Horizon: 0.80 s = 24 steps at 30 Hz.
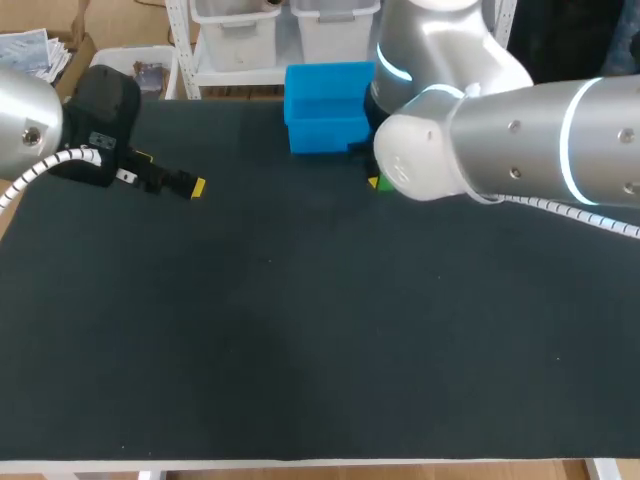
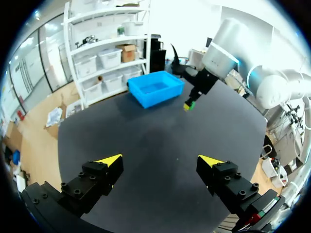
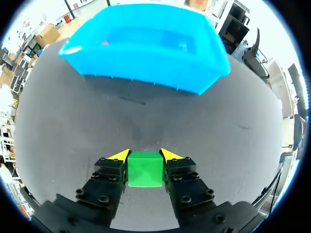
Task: Use the left arm to pick the red cube and place it into the blue plastic box first, then use the right arm to grasp the green cube and put it into the same blue plastic box after the first action is fully finished.
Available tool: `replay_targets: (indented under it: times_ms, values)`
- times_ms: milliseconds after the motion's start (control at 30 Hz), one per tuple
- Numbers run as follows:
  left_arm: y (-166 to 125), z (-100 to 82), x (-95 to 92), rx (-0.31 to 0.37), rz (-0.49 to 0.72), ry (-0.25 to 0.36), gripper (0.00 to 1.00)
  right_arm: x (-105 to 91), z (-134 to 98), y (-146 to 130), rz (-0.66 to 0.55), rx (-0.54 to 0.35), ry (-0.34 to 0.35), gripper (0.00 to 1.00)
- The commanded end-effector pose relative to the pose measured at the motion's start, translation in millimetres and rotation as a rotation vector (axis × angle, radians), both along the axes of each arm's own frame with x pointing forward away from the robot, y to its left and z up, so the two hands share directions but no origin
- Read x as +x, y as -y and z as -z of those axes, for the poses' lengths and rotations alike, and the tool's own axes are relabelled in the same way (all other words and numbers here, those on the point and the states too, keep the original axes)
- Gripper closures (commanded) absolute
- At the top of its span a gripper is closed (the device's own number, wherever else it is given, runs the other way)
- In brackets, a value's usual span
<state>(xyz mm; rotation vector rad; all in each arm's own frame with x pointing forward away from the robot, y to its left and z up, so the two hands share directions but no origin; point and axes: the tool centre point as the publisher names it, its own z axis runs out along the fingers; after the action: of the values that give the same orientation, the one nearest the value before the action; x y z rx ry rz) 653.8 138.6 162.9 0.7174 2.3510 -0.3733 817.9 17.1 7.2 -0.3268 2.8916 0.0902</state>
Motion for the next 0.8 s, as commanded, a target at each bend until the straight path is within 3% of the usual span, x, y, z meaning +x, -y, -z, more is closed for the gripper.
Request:
replay_targets:
  times_ms: [33, 267, 400, 600, 800]
  values:
    - [-2.5, 0.8, 1.1, -0.008, 0.009, 0.0, 0.0, -10.2, -27.6, 7.7, 0.003, 0.011, 0.054, 1.0]
    - [-2.5, 0.8, 1.1, -0.008, 0.009, 0.0, 0.0, -5.0, -64.6, 3.7, -0.017, 0.033, 0.141, 1.0]
    - [-2.5, 0.8, 1.1, -0.008, 0.009, 0.0, 0.0, -0.3, -74.7, 0.6, -0.038, 0.044, 0.187, 1.0]
    - [-2.5, 0.8, 1.1, -0.008, 0.009, 0.0, 0.0, 9.4, -89.8, -3.6, -0.081, 0.067, 0.313, 1.0]
    - [-2.5, 0.8, 1.1, -0.008, 0.009, 0.0, 0.0, 7.2, -100.5, -11.5, -0.092, 0.087, 0.413, 1.0]
